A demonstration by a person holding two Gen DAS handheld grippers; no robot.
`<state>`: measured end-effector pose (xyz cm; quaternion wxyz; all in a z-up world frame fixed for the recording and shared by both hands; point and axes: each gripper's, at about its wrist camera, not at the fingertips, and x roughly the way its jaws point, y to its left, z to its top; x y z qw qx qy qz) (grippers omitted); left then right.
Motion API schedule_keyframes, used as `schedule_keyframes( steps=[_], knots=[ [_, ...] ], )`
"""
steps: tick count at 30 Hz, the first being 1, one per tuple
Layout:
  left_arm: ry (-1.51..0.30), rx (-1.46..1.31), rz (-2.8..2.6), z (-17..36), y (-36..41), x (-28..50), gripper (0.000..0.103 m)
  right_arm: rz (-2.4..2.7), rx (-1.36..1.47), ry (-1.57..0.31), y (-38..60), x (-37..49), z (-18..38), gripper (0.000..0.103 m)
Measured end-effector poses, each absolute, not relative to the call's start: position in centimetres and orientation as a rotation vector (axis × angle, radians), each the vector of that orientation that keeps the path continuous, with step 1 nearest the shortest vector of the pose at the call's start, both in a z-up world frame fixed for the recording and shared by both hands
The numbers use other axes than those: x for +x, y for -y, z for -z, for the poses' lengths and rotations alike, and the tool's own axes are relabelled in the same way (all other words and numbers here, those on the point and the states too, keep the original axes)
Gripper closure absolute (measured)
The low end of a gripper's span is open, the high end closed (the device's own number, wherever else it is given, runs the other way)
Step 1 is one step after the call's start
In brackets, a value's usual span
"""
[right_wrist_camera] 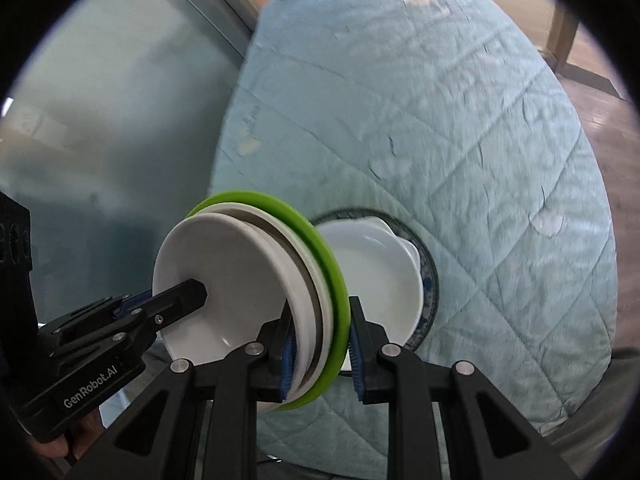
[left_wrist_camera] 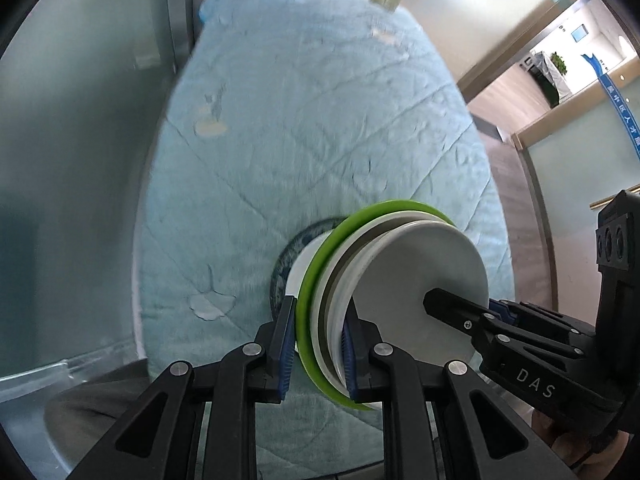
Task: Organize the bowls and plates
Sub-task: 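Lift the bowl stack with both grippers and set it on the white plates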
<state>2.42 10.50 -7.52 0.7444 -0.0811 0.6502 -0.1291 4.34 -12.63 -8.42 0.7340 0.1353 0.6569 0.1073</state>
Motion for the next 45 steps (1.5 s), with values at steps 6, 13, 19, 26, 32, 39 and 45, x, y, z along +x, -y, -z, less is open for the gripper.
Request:
schedule_keyframes(
  steps=[6,13,19,26,32,39,45],
  knots=[
    [-1.517,-0.191,0.33,13.8,-8.7,3.4,0.087,-0.148,0.331,-1.543,13.9,4.8,13.1,0.081],
    [-1.572,-0.198,0.34,17.6,-7.2,4.4,0.087,-0.102,0.318,-1.586,14.4,5.1,15.6,0.081],
    [-1.573,-0.201,0.335,17.8,-7.2,4.9,0.087,-0.096,0.325,-1.592,14.3,5.2,16.0,0.081],
    [-1.581,-0.185,0.311,17.2,-7.4,4.5,0.087,-0.097,0.377,-1.636,14.4,4.9,17.2,0.081],
    [-1.579,-0.214,0.307,17.2,-7.7,4.5,0.087,-0.127,0.389,-1.592,14.5,4.7,16.7,0.078],
    [-1.305,-0.053,0.188,9.7,-8.4,2.3,0.037,-0.189,0.129,-1.4,14.6,2.5,10.4,0.017],
    [-0.896,-0.047,0.096,2.1,-8.6,-3.5,0.0,-0.203,-0.018,-1.274,14.8,-1.6,6.0,0.001]
  ],
)
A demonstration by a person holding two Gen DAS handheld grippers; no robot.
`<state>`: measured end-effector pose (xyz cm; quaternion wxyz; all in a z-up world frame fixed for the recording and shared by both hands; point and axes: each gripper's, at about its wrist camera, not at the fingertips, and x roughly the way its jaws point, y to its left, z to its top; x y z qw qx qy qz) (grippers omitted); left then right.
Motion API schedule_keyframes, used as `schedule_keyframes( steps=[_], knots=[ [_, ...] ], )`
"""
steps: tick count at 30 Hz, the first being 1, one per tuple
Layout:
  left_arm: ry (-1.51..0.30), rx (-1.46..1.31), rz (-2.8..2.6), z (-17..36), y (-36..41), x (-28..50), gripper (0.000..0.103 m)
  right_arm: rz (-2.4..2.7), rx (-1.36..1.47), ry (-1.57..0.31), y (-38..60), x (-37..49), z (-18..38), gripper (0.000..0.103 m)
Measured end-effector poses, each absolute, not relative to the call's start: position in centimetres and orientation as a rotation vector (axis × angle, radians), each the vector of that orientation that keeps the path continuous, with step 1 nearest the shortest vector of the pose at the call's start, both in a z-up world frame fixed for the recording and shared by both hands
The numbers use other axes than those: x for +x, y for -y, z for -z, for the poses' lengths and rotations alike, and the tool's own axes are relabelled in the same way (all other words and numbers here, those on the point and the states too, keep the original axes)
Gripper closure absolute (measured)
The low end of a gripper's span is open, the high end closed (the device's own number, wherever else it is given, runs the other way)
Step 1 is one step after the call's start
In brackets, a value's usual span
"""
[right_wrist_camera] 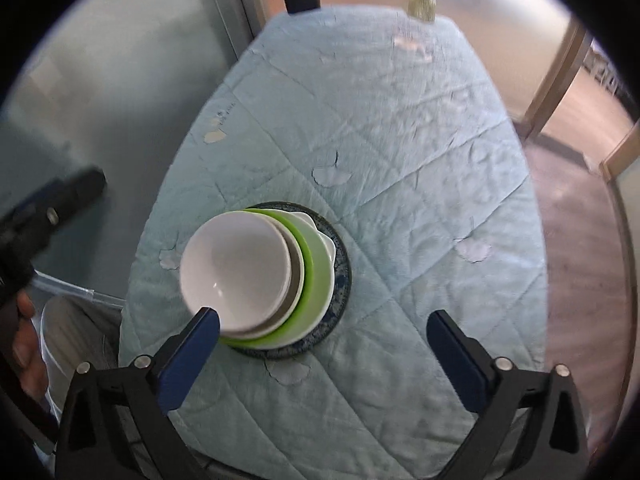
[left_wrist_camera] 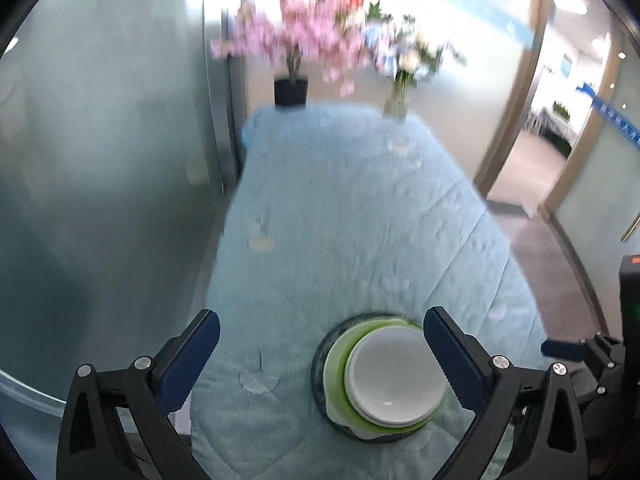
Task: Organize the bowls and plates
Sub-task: 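Lift the bowl stack with both grippers and set it on the white plates, then open both grippers and pull them back from the stack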
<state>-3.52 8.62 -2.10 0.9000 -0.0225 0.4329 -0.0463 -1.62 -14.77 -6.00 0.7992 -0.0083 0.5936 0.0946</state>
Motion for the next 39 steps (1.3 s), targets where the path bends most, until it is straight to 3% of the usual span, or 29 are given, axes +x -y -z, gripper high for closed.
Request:
schedule_keyframes(
  steps=[11,14,16,18,20,21,22,24,39],
  knots=[
    [-0.928,-0.056,0.137,0.9,-5.9,-8.5,0.003,-0.2,-0.038,-1.184,15.5,-5.5,2.9,0.001],
    [-0.919,-0.04,0.17,0.3,-5.2,-9.6,0.013,-0.206,-0.032,-1.174,15.5,-6.1,2.6,0.001],
    [-0.917,-0.028,0.181,0.1,-4.7,-10.1,0.031,-0.207,-0.028,-1.157,15.4,-6.5,2.1,0.001],
    [-0.924,-0.044,0.2,0.0,-4.3,-10.5,0.038,-0.206,-0.032,-1.143,15.3,-6.9,1.6,0.001],
    [-0.925,-0.061,0.202,-0.2,-4.2,-10.7,0.037,-0.199,-0.042,-1.129,15.3,-7.3,1.3,0.001],
    [-0.915,-0.063,0.199,-0.3,-4.0,-10.9,0.029,-0.188,-0.048,-1.122,15.4,-7.6,1.2,0.001],
    [-0.909,-0.058,0.194,-0.5,-4.0,-10.9,0.011,-0.184,-0.05,-1.119,15.5,-7.6,1.1,0.001],
    [-0.875,-0.03,0.152,-1.0,-3.8,-11.3,0.001,-0.176,-0.047,-1.118,15.7,-7.9,0.9,0.001],
    [-0.886,0.021,0.095,-0.3,-3.2,-11.6,0.001,-0.176,-0.034,-1.121,15.8,-8.3,0.4,0.001]
  ],
)
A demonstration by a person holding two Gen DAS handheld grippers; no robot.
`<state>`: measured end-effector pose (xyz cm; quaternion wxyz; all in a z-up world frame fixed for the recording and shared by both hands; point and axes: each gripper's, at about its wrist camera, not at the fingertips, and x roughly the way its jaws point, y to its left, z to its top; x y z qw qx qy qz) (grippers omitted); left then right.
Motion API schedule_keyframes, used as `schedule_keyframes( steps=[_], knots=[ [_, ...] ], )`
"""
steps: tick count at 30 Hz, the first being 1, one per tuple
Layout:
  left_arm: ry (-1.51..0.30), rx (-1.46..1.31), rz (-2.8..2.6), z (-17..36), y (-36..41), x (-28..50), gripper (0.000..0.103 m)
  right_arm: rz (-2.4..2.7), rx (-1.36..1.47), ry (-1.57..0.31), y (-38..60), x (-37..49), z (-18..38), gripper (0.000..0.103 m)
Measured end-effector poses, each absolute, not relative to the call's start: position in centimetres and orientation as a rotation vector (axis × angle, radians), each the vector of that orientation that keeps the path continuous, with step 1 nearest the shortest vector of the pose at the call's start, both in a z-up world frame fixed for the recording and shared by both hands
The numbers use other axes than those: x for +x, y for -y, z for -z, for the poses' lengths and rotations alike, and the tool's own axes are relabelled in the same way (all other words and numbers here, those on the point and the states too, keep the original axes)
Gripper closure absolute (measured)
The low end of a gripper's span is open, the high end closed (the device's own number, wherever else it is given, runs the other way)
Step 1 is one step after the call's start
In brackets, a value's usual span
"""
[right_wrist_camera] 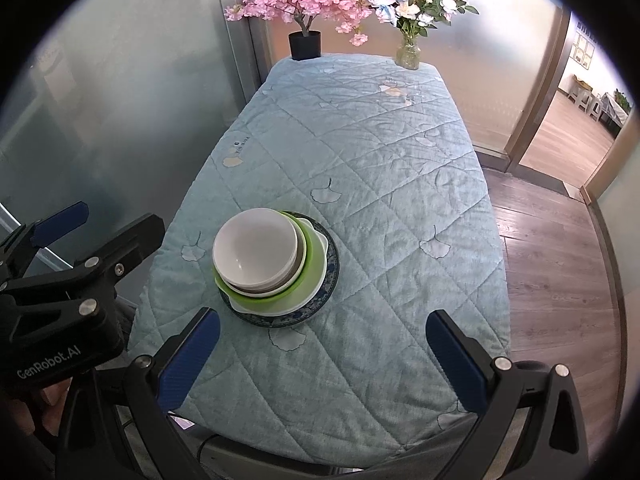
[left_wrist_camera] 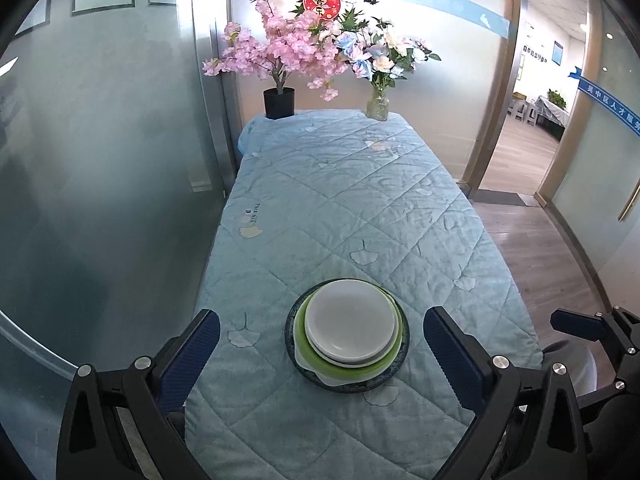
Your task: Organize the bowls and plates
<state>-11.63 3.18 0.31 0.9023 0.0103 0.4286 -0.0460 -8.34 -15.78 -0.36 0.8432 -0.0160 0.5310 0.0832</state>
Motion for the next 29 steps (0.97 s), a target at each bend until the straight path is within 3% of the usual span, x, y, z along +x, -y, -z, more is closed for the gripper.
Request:
schedule_keyframes(
  steps=[29],
  knots=[
    [-0.946,0.001,0.072,2.9,-4.9,-10.6,0.001,-0.246,-0.058,-1.173,14.5,-8.0,3.0,0.001]
  ],
)
